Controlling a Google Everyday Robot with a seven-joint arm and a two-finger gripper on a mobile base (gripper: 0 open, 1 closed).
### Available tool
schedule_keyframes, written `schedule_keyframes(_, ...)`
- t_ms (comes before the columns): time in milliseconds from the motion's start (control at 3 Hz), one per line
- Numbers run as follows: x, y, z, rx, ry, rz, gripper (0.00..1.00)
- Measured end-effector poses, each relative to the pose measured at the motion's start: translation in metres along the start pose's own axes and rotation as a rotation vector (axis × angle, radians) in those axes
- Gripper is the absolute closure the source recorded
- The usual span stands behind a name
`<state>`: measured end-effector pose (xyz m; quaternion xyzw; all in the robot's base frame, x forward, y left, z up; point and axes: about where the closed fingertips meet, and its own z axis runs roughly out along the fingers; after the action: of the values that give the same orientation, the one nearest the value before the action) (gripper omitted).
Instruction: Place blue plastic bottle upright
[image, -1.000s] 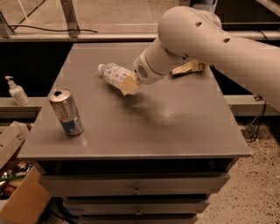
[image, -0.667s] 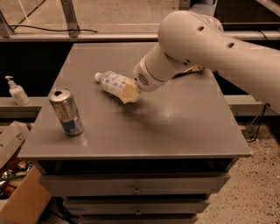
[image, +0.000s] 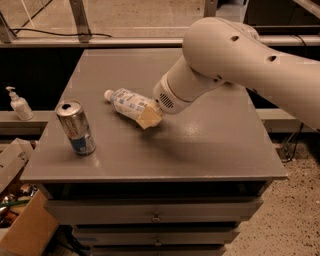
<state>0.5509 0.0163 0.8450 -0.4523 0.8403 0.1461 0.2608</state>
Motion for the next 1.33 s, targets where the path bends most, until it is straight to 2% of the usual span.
schedule_keyframes(333, -0.0006, 0.0012, -0.0006, 0.001, 0.0, -0.003, 0.84)
schedule_keyframes(1333, -0.0026, 0.0049, -0.0024, 0.002, 0.0, -0.011, 0.13)
